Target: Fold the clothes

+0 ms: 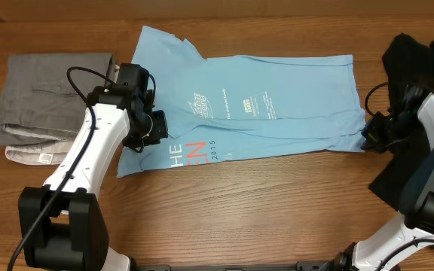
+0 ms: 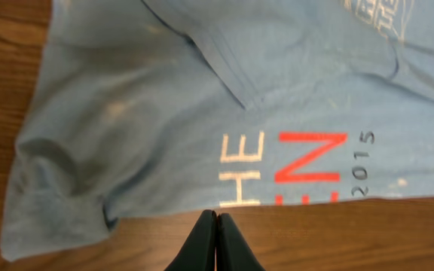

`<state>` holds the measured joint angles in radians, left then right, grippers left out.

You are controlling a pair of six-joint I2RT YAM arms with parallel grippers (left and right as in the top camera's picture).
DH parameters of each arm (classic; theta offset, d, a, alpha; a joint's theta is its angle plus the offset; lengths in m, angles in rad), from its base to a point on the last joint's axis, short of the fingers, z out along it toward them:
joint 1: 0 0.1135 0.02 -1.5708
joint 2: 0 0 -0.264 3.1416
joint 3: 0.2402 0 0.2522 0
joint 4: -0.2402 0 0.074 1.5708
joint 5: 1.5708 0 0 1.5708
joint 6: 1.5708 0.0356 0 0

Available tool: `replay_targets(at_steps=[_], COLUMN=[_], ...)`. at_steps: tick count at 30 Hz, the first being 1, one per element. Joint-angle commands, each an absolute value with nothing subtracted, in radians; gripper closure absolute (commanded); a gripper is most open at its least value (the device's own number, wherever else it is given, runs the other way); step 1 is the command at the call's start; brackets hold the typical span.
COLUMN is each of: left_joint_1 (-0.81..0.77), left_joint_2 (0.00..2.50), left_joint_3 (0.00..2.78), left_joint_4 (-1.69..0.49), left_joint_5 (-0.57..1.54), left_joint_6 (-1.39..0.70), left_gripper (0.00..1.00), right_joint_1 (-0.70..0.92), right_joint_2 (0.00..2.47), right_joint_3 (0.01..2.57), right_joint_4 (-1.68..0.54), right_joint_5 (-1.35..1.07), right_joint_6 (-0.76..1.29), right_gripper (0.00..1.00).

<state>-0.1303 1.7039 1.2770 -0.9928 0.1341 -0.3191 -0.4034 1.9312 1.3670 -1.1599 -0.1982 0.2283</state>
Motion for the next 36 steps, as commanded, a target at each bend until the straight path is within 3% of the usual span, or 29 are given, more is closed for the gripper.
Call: replay_targets(at_steps=[1, 24, 36], left_joint_1=[-0.126, -0.104, -0.030], left_joint_2=[1.700, 1.918, 1.924], left_joint_3=[1.245, 1.156, 1.154], left_joint_4=[-0.962, -0.886, -0.884], left_joint_5=[0.076, -0.012, -0.194], left_joint_6=[-0.353, -0.416, -0.404], left_gripper=[0.96, 0.96, 0.96], right_joint_1=[-0.403, -0.402, -0.405], right_joint_2=[1.926, 1.928, 1.928], right_joint_3=[1.330, 1.173, 1.158], right_joint_4=[-1.106, -0.886, -0.750], right_joint_5=[-0.210, -0.197, 0.025], right_joint_6=[0.239, 0.247, 0.292], right_gripper=[0.96, 0.96, 0.96])
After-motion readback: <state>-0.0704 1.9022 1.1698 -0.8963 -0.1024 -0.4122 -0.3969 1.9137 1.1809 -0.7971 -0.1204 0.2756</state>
